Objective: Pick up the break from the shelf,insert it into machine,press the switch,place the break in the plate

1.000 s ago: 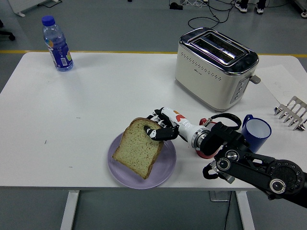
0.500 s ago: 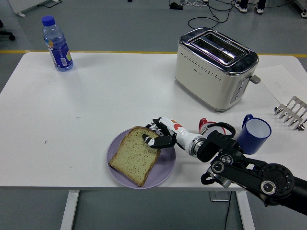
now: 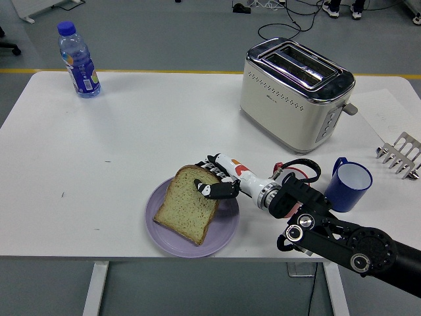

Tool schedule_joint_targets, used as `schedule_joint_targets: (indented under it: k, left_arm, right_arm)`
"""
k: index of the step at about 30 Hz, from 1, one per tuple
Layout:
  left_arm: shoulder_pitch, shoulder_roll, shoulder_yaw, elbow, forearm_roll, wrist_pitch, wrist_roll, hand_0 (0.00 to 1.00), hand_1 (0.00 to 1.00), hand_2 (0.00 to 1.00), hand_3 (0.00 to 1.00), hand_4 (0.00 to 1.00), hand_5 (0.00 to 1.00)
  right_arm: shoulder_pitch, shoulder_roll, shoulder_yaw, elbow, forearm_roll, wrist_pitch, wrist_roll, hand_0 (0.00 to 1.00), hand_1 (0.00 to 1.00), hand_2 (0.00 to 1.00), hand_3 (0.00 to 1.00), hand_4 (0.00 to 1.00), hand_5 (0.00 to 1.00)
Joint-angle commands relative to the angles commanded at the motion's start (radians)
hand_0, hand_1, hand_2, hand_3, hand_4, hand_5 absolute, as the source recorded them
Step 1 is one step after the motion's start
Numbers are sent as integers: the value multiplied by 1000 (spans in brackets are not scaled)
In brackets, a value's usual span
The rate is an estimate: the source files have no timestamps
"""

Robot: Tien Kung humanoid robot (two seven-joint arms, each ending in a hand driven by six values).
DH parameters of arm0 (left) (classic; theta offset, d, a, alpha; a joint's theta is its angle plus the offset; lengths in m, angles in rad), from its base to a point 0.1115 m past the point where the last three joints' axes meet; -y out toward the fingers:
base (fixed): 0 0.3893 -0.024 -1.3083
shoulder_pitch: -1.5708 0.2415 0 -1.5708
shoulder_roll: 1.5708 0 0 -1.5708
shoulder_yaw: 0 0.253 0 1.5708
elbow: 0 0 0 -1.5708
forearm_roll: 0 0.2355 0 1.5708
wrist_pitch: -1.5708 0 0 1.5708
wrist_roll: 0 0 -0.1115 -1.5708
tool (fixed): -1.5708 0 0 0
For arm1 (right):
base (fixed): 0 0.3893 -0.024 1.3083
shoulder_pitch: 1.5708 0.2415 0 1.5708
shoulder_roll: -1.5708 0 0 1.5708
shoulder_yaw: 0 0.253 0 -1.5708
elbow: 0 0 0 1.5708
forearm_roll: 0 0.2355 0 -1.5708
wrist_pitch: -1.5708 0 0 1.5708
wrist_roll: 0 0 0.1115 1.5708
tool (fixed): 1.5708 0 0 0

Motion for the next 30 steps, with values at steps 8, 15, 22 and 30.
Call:
schedule_joint_targets:
  k: [8,15,22,30]
  left_arm:
    - [-2,0,2,0,-4,0,-1,418,494,570,684,504,998]
    - [-5,0,2,0,-6,-1,-2,418,494,570,684,505,998]
    - [-8,-1,1,0,-7,1,-3,418,494,571,684,504,998]
    - [-10,-1,-2,0,-6,-1,-3,418,494,569,684,504,998]
  right_arm:
    - [1,4,13,-9,-105,9,-2,749,747,841,843,687,246]
    - [-2,-2,32,0,-218,-13,0,794,776,876,860,681,234]
    - [-40,-38,121,88,-194,-95,94,789,769,851,838,669,249]
    - [-131,-135,353,302,56,-58,332,746,722,784,765,627,239]
